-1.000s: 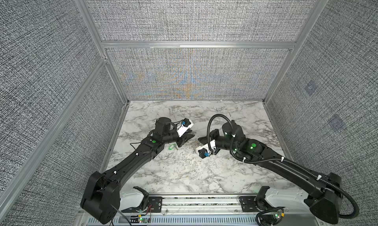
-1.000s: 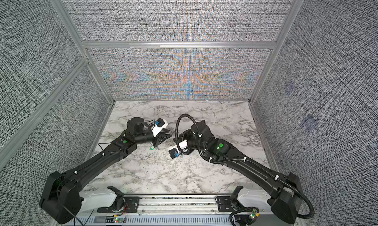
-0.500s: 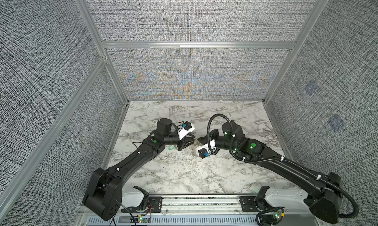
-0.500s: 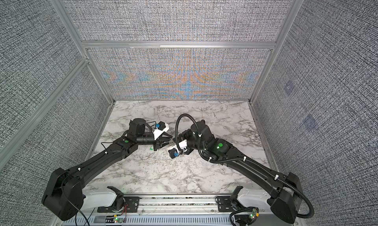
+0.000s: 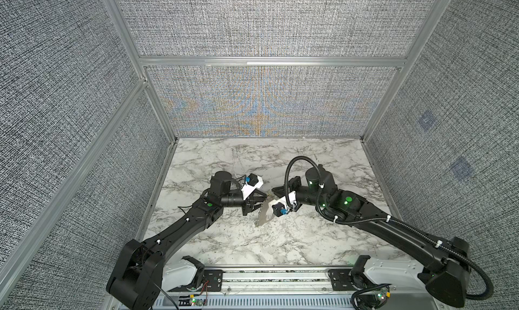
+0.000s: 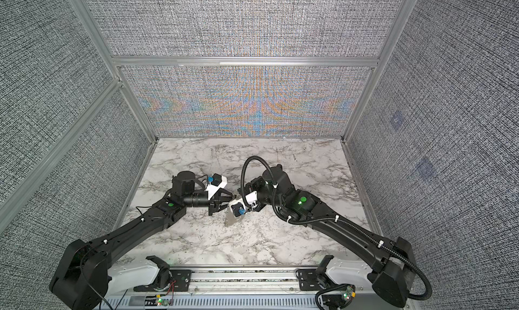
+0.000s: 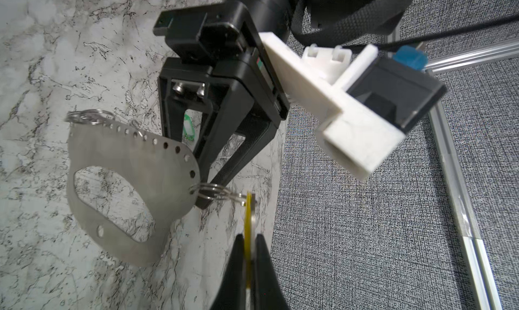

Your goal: Remove the keys from the keyring

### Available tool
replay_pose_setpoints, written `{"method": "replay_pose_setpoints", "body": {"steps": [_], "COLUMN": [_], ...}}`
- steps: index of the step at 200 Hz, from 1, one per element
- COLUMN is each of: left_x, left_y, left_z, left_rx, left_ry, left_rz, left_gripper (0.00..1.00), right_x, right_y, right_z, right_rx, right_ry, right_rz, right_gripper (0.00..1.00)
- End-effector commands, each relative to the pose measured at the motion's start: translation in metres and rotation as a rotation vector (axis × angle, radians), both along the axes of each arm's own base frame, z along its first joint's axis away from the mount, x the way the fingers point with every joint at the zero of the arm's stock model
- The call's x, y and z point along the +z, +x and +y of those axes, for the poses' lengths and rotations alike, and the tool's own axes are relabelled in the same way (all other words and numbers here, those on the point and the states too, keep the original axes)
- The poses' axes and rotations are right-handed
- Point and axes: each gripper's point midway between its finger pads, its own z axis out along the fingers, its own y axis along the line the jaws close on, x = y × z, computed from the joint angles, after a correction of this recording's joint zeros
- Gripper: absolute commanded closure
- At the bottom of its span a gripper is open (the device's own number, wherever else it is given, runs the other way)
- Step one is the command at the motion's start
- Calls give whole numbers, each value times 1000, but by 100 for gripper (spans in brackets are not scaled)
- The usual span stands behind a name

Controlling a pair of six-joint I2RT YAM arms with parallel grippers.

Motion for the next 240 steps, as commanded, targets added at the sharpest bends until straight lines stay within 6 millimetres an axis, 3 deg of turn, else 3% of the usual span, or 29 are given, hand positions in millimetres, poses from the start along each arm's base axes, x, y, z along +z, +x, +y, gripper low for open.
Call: {"method": "replay_pose_setpoints", "body": {"steps": [1,87,240], "left_x": [19,36,32], "left_y": [-3,-9,-8], "left_z": [-2,5,14], "left_rx": [-8,35,108], "left_ry": [-79,-195,-202], "left_rz": [-45,-79,-95], "left_gripper": [70,70,70], "right_x": [11,11,21], "right_y": [2,0,-5], "right_z": [3,6,10], "right_rx": [0,11,36], "right_ry": [37,47,88], "right_rz": [-29,-25,-24], "right_gripper": [100,100,100]}}
